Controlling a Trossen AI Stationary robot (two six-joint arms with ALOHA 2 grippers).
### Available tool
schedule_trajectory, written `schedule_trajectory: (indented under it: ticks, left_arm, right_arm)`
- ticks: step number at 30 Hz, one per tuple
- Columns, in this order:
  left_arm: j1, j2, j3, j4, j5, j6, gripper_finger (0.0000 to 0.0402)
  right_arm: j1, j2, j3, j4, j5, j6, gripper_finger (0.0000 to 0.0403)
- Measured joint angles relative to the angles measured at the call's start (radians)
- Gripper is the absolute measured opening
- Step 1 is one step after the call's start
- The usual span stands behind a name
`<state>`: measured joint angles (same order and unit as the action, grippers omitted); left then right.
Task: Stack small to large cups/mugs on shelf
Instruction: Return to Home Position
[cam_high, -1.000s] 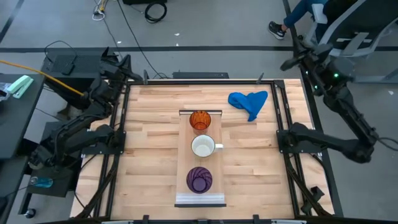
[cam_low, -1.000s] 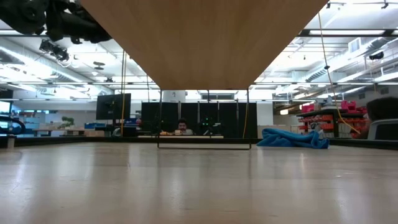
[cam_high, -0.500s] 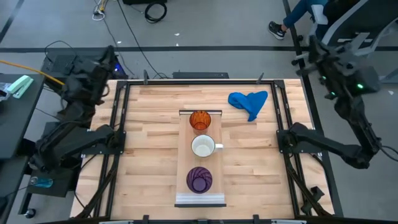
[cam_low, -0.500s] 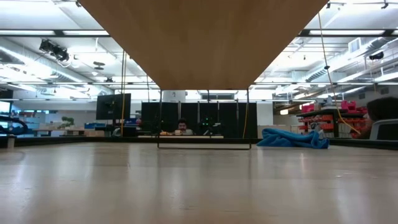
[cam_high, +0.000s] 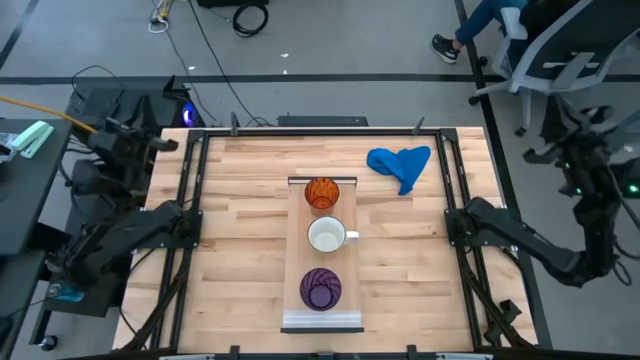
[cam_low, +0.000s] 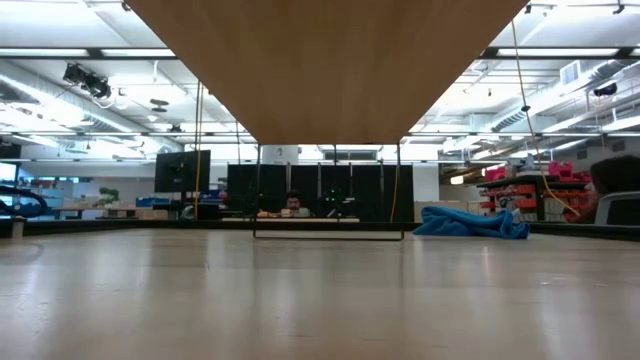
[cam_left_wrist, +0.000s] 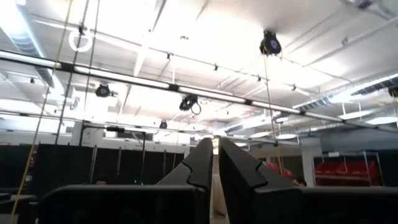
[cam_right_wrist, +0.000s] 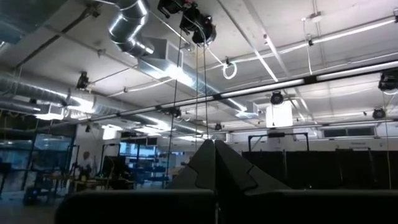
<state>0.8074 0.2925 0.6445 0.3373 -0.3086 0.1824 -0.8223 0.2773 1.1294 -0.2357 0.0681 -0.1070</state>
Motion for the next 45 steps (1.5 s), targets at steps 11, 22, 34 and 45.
schedule_trajectory:
  ticks: [11,22,34,45]
  left_arm:
    - [0.0,-0.176,-0.049,-0.08,0.0,0.004,0.0024]
    - [0.0,-0.217,-0.05,-0.206,-0.001,-0.014,0.0035]
    - [0.0,-0.276,-0.213,-0.04,0.0,-0.025,0.0024]
    - [0.001,-0.287,-0.555,0.374,-0.038,-0.016,0.0035]
  right_arm:
    - [0.0,-0.2,0.0,-0.161,0.002,0.003,0.0005]
    - [-0.028,-0.275,0.012,-0.339,0.005,0.036,0.0004]
    - [-0.087,-0.275,-0.154,-0.265,-0.053,0.059,0.0005]
    - [-0.087,-0.276,-0.56,0.279,-0.091,0.113,0.0004]
